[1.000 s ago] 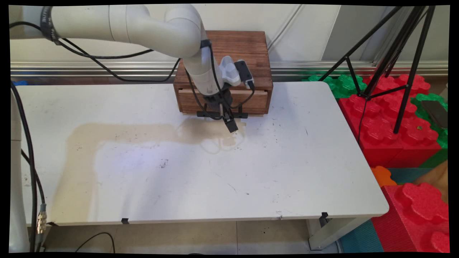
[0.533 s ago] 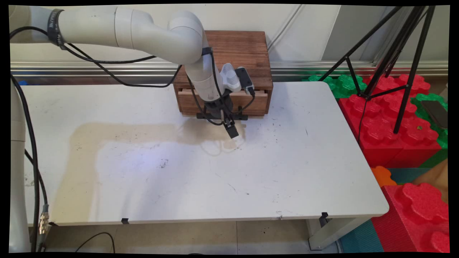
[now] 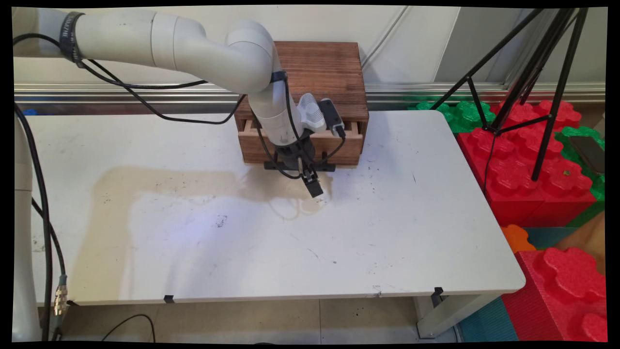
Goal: Open the drawer
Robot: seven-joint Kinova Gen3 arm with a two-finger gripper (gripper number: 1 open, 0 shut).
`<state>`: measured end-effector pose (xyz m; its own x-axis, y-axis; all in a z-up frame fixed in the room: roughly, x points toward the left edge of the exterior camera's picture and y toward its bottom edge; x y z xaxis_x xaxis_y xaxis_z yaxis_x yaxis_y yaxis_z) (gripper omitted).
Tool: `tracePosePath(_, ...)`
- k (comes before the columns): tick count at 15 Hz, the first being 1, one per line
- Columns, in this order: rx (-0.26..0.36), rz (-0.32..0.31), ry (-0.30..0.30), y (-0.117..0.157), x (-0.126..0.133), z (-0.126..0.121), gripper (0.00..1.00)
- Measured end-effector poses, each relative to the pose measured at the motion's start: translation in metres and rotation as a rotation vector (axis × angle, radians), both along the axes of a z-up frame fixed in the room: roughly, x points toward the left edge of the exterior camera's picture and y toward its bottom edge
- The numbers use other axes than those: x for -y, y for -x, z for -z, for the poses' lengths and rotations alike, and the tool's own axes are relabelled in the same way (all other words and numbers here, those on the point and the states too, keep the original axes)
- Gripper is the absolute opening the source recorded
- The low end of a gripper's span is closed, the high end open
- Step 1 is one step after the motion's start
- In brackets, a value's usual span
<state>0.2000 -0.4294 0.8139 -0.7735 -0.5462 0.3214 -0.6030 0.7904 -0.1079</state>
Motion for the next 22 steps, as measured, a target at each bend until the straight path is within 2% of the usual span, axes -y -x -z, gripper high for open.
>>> tracePosePath(10,-0.02,0.015,-0.053,0.015,-0.043,-0.004,1.0)
tracePosePath(22,-0.036,0.038,-0.08,0.026,-0.101,-0.012,1.0)
